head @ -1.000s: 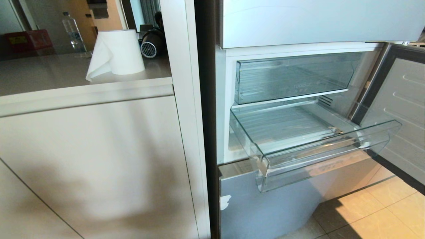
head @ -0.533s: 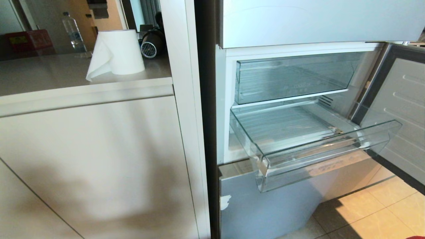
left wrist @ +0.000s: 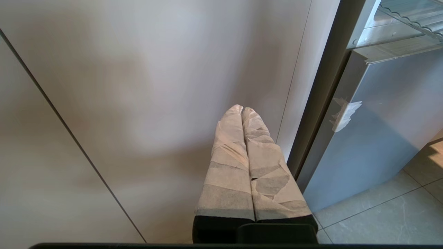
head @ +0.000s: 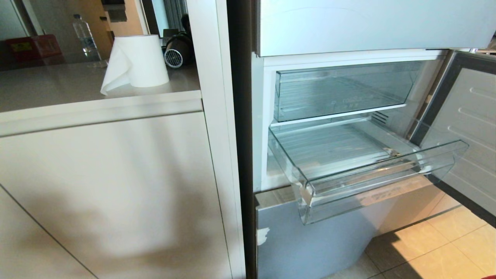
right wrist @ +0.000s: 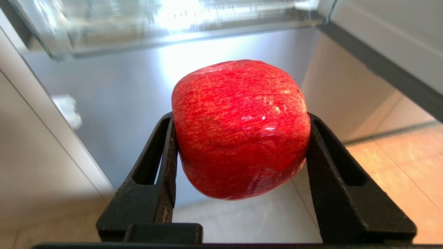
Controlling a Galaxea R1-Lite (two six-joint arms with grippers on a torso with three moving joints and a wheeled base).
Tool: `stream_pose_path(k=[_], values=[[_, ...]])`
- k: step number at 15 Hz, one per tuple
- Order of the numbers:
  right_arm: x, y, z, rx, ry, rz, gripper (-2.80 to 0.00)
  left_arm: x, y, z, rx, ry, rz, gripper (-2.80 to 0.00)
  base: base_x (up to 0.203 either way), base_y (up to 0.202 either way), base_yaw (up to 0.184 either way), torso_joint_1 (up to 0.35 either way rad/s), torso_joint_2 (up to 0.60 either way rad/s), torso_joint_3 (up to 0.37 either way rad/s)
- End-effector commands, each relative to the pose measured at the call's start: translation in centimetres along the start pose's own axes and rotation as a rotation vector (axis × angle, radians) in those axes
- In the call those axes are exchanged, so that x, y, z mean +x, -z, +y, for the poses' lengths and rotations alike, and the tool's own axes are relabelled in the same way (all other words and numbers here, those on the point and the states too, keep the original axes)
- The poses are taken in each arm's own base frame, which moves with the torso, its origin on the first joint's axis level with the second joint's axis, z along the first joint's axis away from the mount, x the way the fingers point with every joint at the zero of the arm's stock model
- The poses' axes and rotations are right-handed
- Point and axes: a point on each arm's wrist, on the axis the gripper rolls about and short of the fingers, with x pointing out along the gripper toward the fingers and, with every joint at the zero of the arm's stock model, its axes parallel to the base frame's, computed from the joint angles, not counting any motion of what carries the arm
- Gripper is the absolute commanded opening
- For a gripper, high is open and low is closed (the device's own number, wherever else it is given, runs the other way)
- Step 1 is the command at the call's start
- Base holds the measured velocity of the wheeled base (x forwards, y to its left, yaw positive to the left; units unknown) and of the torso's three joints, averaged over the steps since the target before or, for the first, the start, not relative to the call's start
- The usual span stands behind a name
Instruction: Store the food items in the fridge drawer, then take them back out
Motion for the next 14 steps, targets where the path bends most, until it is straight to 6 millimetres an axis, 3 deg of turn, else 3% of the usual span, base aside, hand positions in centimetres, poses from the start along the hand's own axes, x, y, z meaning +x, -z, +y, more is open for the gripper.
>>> stream_pose_path(k=[1, 14], values=[[-0.36, 0.19, -0.01, 0.008, -0.004, -0.043, -2.80, 0.00, 0.00, 0.00, 0.000, 0.000, 0.000, -2.80, 0.000, 0.000, 0.000, 0.000, 0.00, 0.000], [-0.36, 0.20, -0.01, 0.000, -0.004, -0.042, -2.80, 0.00, 0.00, 0.00, 0.000, 0.000, 0.000, -2.80, 0.001, 0.000, -0.008, 0.001, 0.00, 0.000]])
